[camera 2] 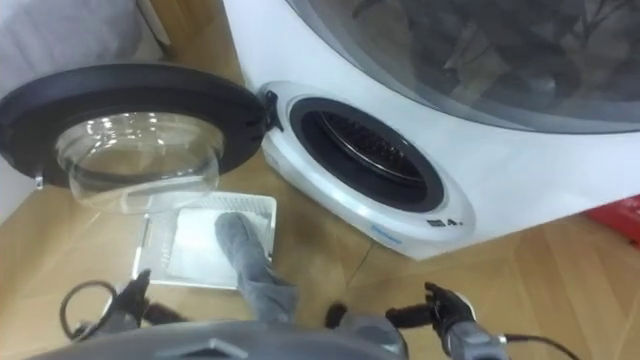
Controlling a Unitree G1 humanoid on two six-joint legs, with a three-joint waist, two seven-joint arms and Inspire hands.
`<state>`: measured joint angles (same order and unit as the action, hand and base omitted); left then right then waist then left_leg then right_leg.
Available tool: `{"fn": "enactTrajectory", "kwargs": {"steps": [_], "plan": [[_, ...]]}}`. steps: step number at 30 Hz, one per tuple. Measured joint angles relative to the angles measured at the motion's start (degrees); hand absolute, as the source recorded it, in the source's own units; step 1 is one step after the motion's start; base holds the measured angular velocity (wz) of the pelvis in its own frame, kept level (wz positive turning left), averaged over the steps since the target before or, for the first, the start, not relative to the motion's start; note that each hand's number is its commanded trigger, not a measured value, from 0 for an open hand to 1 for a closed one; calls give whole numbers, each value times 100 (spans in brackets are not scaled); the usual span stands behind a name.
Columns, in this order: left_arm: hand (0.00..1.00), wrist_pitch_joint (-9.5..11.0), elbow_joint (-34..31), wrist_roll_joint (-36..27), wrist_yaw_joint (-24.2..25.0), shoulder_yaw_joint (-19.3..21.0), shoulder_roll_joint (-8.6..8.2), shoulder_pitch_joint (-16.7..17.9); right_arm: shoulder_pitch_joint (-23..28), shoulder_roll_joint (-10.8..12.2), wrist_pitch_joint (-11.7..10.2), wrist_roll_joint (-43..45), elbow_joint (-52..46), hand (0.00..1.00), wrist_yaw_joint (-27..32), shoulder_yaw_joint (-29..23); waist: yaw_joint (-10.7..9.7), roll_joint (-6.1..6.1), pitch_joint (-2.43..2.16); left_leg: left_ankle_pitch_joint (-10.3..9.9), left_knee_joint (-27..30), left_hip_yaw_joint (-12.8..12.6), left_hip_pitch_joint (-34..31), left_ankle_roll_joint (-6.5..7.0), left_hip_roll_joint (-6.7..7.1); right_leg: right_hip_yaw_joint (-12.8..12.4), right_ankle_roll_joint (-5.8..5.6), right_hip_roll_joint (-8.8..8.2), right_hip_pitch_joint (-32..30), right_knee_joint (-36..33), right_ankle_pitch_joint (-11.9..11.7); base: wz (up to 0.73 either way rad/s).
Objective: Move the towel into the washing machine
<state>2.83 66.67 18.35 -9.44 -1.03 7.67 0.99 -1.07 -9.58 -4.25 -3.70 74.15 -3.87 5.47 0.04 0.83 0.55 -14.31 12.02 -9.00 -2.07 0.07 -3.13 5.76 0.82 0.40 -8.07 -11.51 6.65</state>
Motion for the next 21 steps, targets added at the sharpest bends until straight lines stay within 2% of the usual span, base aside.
{"fn": "enactTrajectory", "kwargs": {"steps": [2, 4, 5, 6, 8, 10, 13, 15, 18, 21], "plan": [[0, 33, 109, 137, 3, -55, -22, -210, -151, 4, -7, 53, 18, 0, -3, 1, -47, -15, 21, 3, 91, -7, -207, 4, 6, 21, 8, -23, -236, -136, -5, -9], [0, 117, 257, 281, 5, -114, -37, -412, -345, 16, -10, 128, 41, 0, 0, 7, -55, -47, 67, 6, 190, -16, -431, 10, 12, 69, 27, -51, -471, -245, -17, -7], [0, 170, 338, 355, 10, -165, -43, -573, -473, 29, -21, 147, 116, 0, 1, 16, -66, -63, 115, 6, 283, -27, -586, 10, 15, 88, 30, -71, -638, -337, -18, -3], [0, 229, 418, 396, 12, -217, -48, -749, -609, 48, -21, 162, 153, 0, 1, 42, -98, -75, 139, 16, 352, -31, -769, 27, 28, 100, 33, -95, -833, -415, -16, -3], [0, 249, 437, 572, 11, -336, -57, -925, -751, 65, -58, 161, 178, 0, 3, 172, -116, -92, 161, 43, 384, -57, -998, 67, 57, 81, 48, -128, -1132, -549, -25, -8], [0, 261, 438, 791, 2, -482, -62, -1026, -875, 115, -94, 165, 199, 0, 2, 239, -144, -79, 175, 80, 405, -145, -1173, 91, 80, 65, 56, -172, -1378, -669, -31, -13], [0, 260, 449, 947, 1, -717, -96, -1271, -1075, 174, -114, 146, 202, 0, -9, 342, -257, -15, 222, 89, 627, -188, -1595, 105, 115, 94, 62, -256, -1795, -868, -34, 0], [0, 256, 503, 1131, -9, -873, -110, -1526, -1193, 235, -136, 144, 188, 0, -27, 402, -353, 69, 294, 94, 797, -192, -1906, 117, 129, 83, 88, -287, -2087, -970, -61, 2], [0, 260, 515, 1307, -12, -1098, -138, -1794, -1349, 245, -191, 66, 160, 0, -43, 465, -474, 73, 309, 97, 1001, -215, -2375, 130, 113, 52, 96, -290, -2485, -991, -161, -4], [0, 260, 507, 1694, -141, -1298, -114, -2048, -1438, 239, -204, -82, 48, 0, -27, 509, -501, 82, 324, 104, 1208, -353, -2844, 153, 58, -45, 125, -269, -2947, -1083, -250, -15]]}}
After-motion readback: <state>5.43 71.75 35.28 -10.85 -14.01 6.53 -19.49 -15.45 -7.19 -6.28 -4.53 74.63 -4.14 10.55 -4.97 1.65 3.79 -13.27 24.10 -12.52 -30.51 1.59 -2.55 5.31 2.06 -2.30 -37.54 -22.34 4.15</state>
